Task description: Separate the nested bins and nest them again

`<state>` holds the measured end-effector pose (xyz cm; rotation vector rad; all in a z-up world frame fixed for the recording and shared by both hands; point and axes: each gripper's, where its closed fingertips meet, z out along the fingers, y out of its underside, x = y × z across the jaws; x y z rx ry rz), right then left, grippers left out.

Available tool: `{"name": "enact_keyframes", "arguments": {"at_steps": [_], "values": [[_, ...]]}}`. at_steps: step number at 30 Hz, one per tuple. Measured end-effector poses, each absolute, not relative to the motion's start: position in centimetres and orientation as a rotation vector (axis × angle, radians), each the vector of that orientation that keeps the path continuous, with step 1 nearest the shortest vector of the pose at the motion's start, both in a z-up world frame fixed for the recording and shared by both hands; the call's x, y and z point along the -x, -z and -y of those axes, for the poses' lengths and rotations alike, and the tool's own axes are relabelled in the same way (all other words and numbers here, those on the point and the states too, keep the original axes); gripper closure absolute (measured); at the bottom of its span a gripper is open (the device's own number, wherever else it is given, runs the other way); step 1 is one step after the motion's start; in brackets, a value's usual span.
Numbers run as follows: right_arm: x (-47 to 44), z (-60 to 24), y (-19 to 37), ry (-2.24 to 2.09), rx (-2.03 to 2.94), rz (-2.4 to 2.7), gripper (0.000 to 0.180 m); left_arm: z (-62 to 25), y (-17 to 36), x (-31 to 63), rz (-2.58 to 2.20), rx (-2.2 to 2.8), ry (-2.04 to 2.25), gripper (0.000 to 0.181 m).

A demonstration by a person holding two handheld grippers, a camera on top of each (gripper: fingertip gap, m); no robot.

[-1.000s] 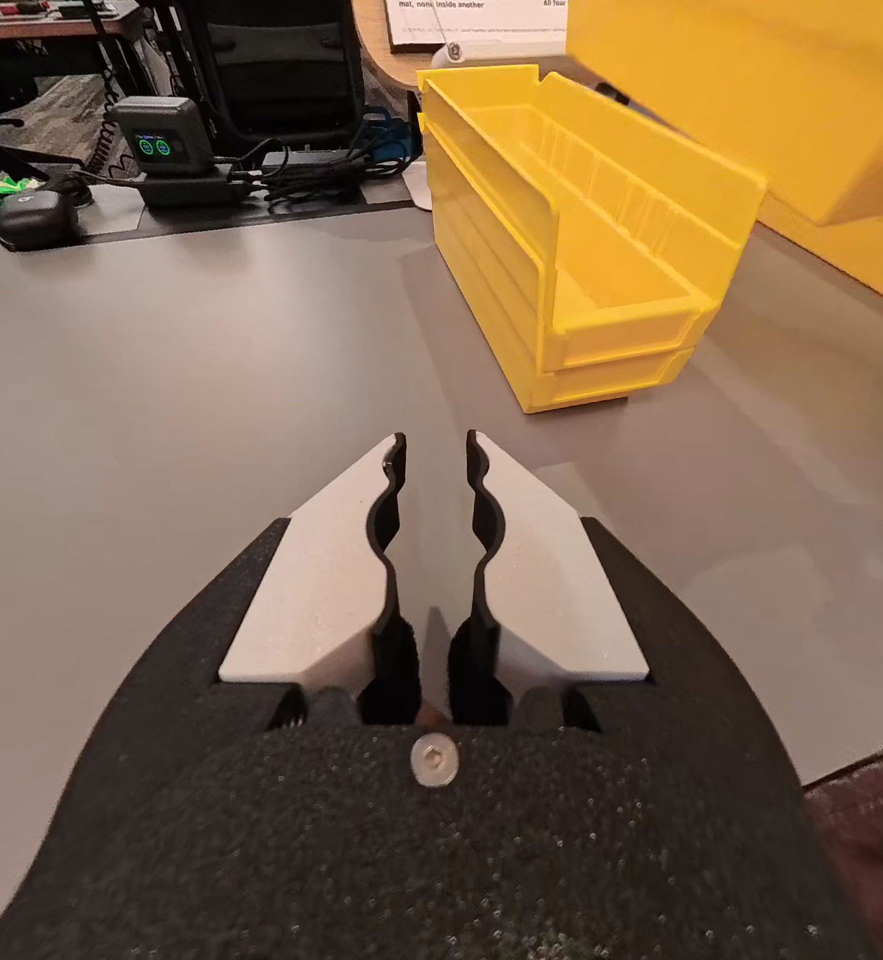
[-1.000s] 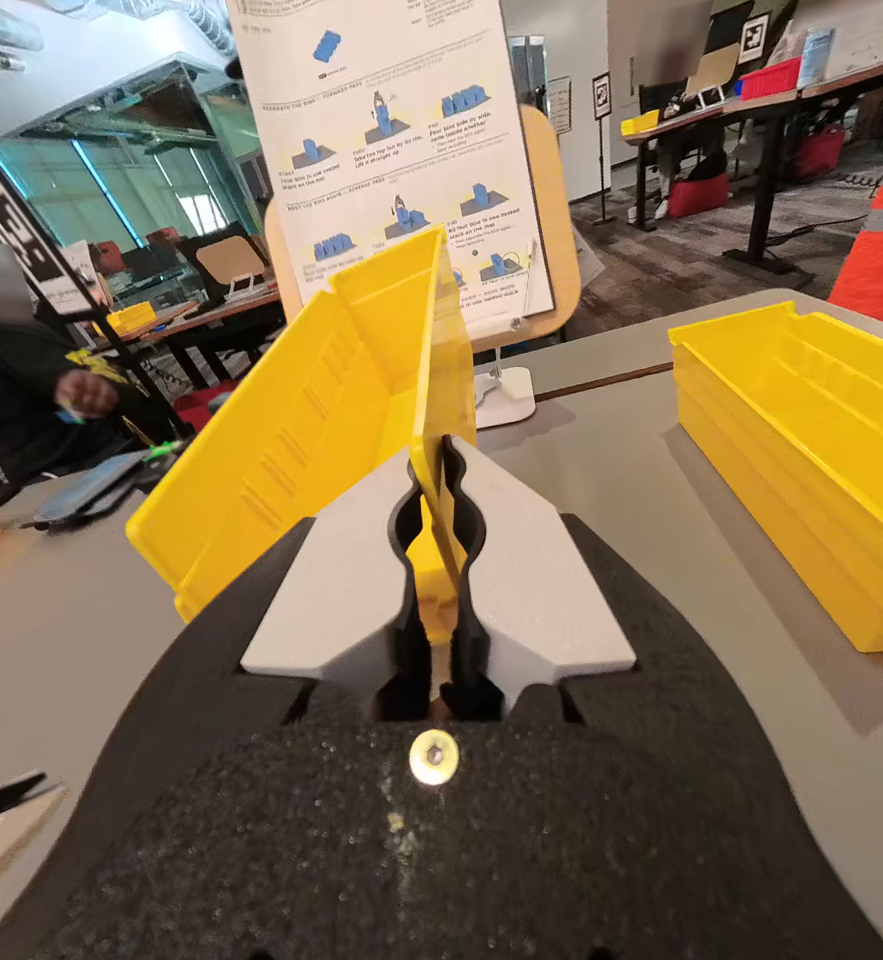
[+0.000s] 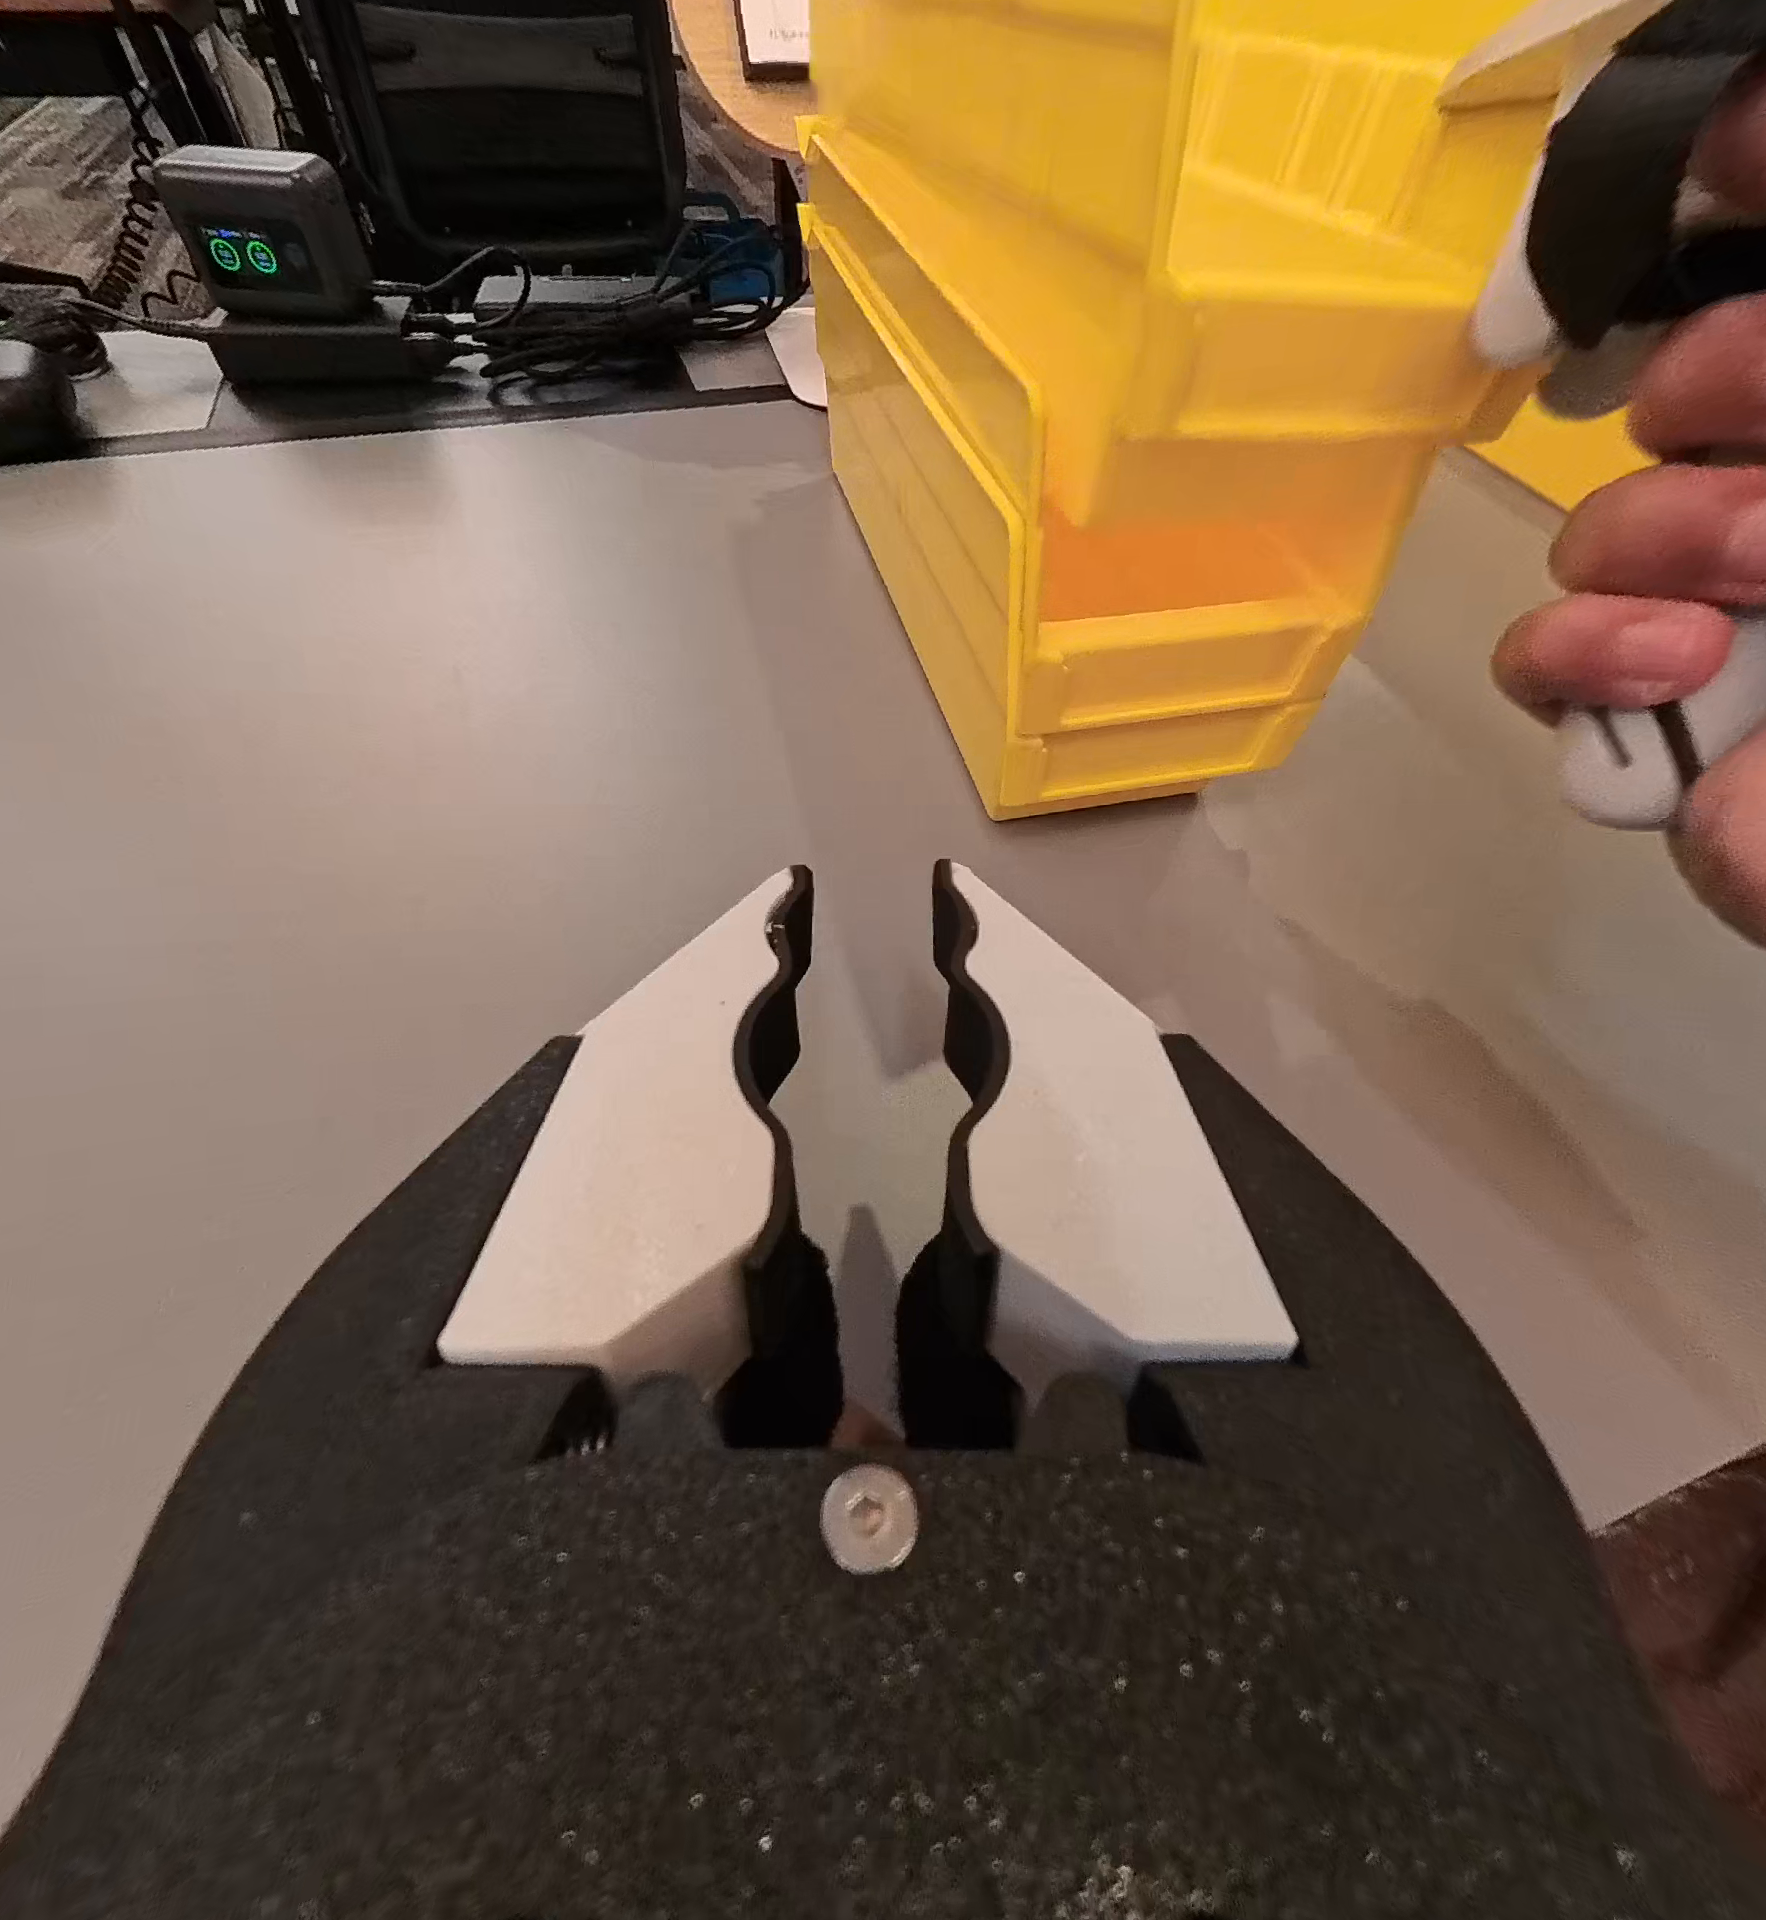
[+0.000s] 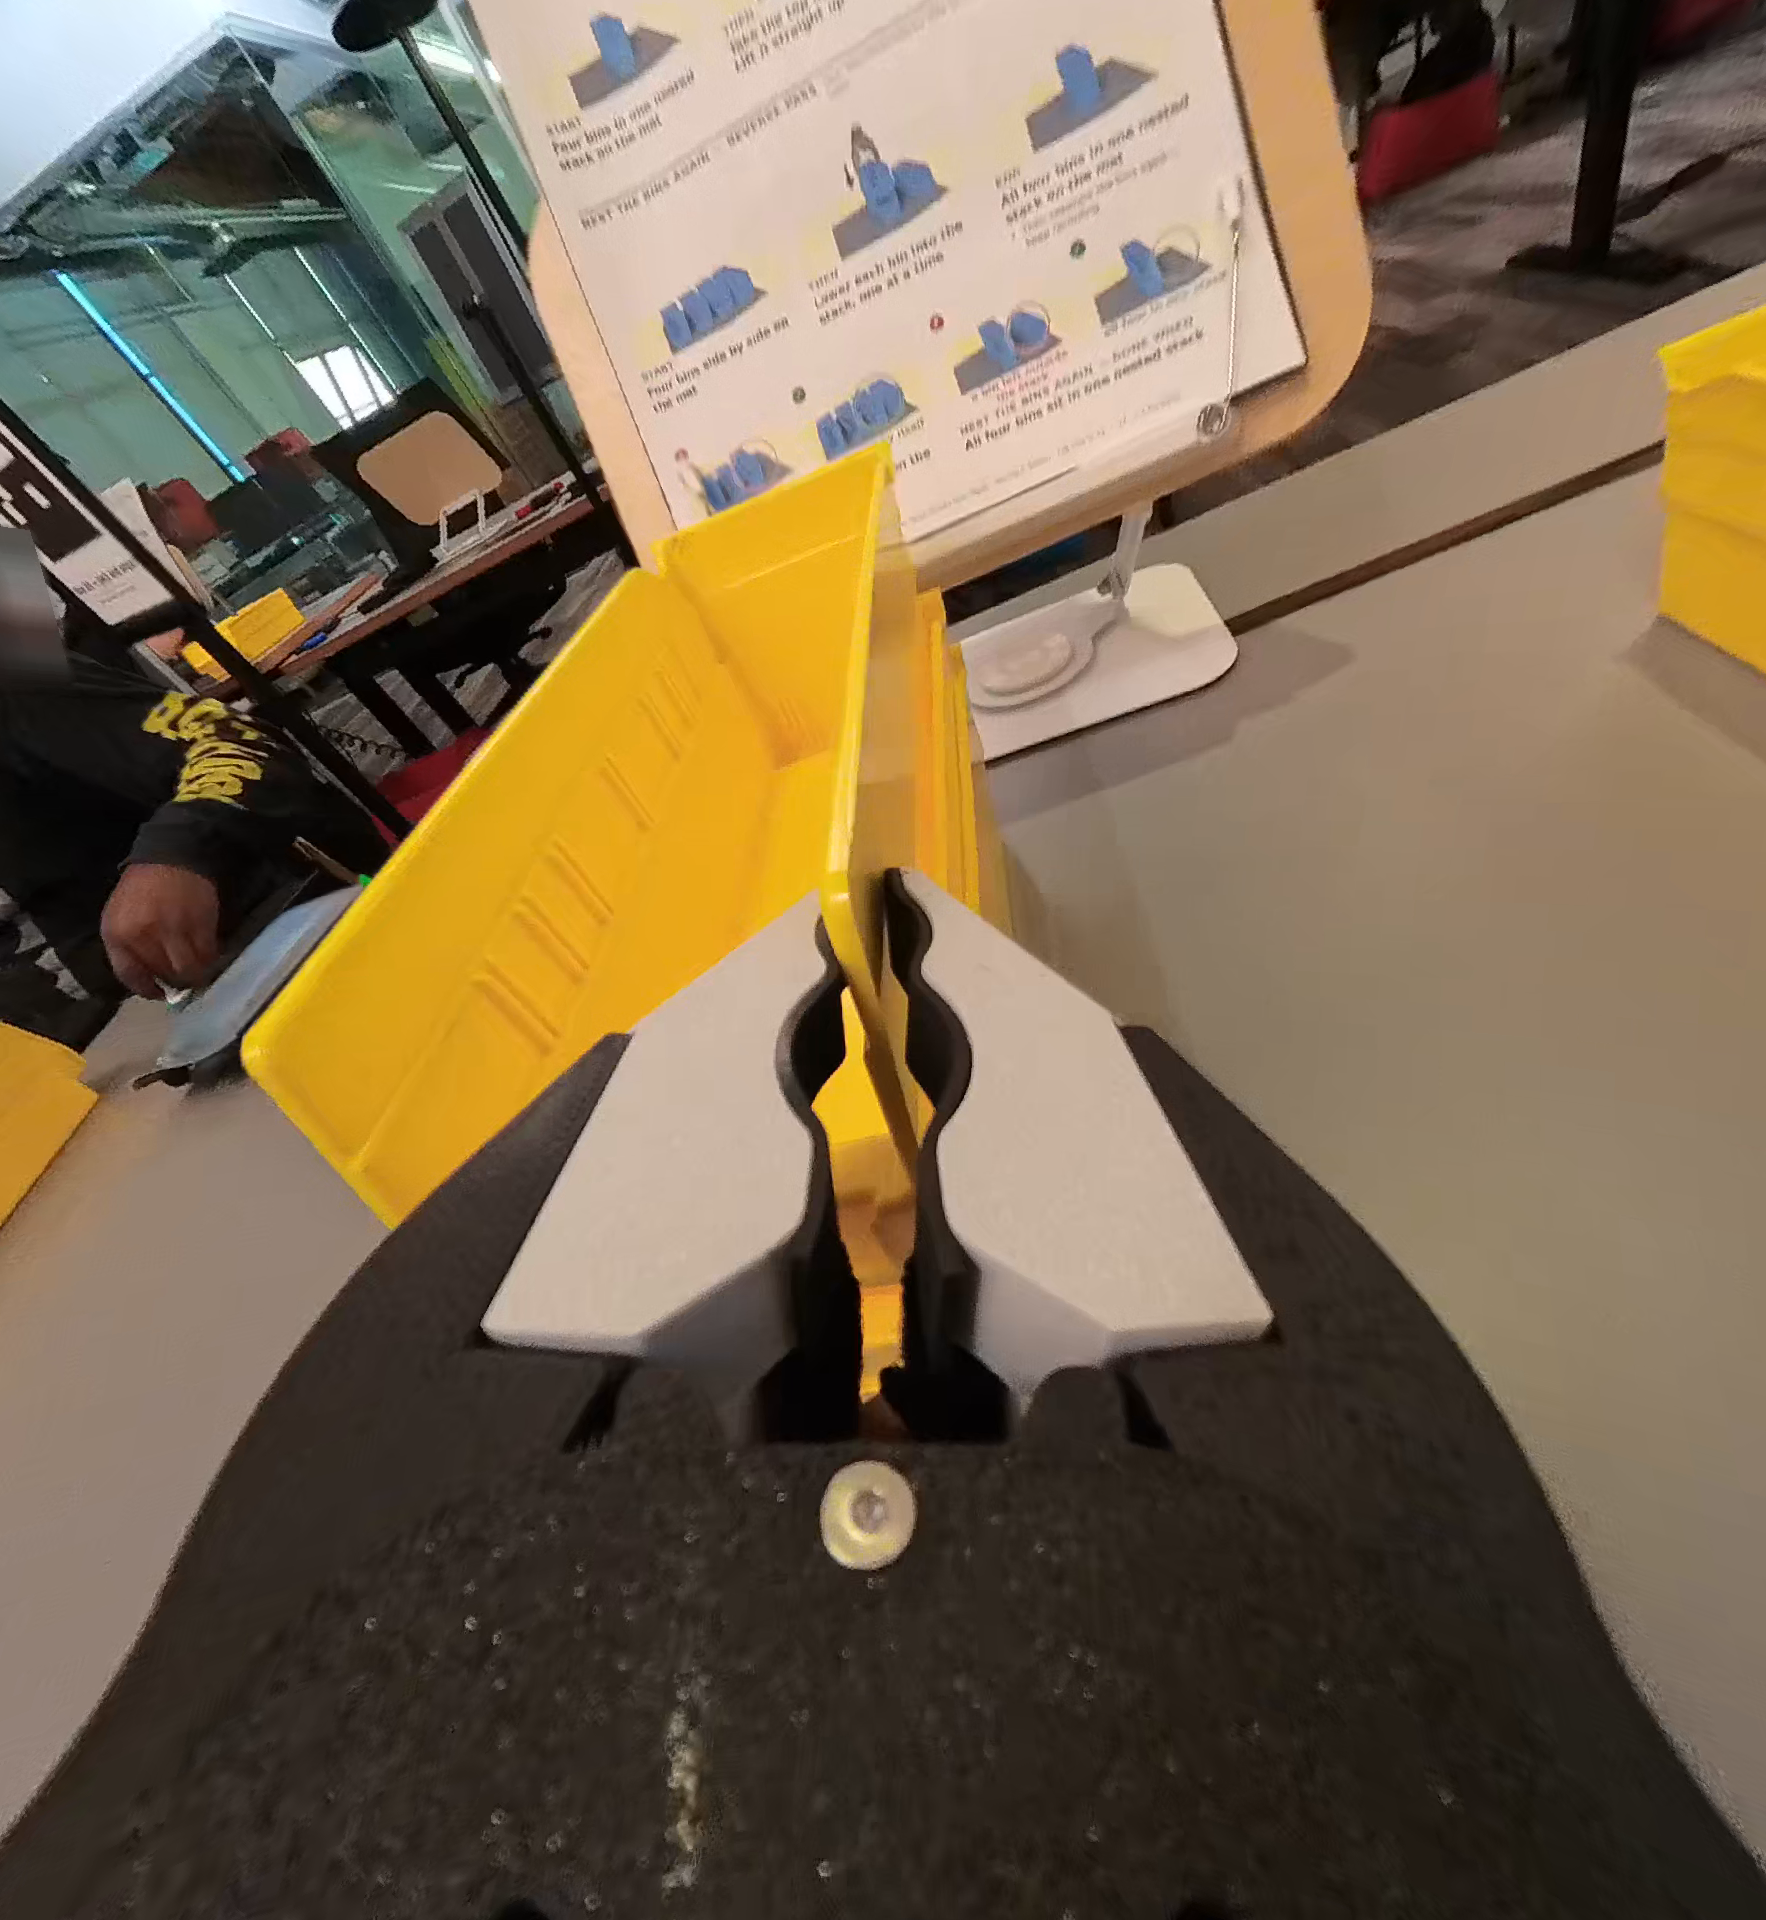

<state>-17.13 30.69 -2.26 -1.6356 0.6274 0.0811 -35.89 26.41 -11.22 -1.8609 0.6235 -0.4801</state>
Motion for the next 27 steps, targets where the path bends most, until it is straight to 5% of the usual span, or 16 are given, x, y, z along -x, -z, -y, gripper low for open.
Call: {"name": "enact_keyframes", "arguments": {"at_steps": [19, 22, 27], "values": [[16.6, -31.9, 5.7, 0.056, 1.687, -0.502, 0.175, -26.3, 11.4, 35.6, -0.642, 1.860, 0.480, 0.160], [16.7, -31.6, 5.3, 0.066, 1.691, -0.456, 0.151, -26.3, 11.4, 35.5, -0.646, 1.860, 0.478, 0.160], [16.4, -30.1, 4.8, 0.070, 1.718, -0.368, 0.144, -26.2, 11.5, 35.5, -0.650, 1.865, 0.485, 0.160]]}}
